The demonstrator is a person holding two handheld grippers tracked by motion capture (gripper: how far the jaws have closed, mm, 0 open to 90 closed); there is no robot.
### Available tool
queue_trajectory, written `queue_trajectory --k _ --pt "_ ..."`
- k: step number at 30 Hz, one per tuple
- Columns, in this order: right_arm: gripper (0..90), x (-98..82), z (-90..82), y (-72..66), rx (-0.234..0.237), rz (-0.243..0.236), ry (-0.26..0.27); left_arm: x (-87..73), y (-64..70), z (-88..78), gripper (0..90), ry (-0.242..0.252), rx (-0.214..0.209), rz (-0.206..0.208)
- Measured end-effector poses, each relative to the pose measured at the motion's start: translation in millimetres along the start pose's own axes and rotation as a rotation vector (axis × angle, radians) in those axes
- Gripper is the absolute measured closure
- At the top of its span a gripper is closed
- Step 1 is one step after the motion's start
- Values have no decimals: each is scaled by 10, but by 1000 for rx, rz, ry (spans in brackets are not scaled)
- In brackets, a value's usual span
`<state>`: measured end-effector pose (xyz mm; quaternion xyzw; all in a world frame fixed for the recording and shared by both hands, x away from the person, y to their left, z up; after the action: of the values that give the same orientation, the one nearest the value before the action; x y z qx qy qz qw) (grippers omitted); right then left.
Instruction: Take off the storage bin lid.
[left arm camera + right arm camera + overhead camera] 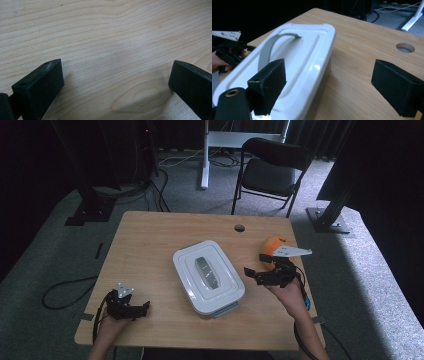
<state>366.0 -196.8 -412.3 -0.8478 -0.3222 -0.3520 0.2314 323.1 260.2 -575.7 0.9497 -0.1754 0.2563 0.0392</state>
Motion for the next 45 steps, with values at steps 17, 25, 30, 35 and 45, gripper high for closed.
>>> queue_trajectory --k 17,25,30,35,45 --pt "119 317 190 -399 67 -50 1 -6 0 -2 2 2 -11 14" --pt "131 401 429 -657 78 -90 -63 -7 -4 -3 2 2 -15 22" --pt "131 417 536 -711 74 -93 -91 -6 -5 -2 2 2 -16 25" --pt "131 418 660 -756 53 -96 -126 -6 -4 -2 2 3 -18 26" --pt "166 379 870 -840 32 -114 -203 -6 -3 0 3 4 -19 27"
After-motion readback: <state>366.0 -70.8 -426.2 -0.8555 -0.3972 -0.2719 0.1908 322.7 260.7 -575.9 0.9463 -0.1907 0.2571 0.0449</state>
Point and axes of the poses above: each handheld gripper's, and its own axes: z roughly forward along the jaws, x roughly out of its top, y roughly to its right, the point moved 4 cm from there along z, roughly forward along the jaws, and after that the axes turned 13 degrees about -y, right-handed, at the moved point
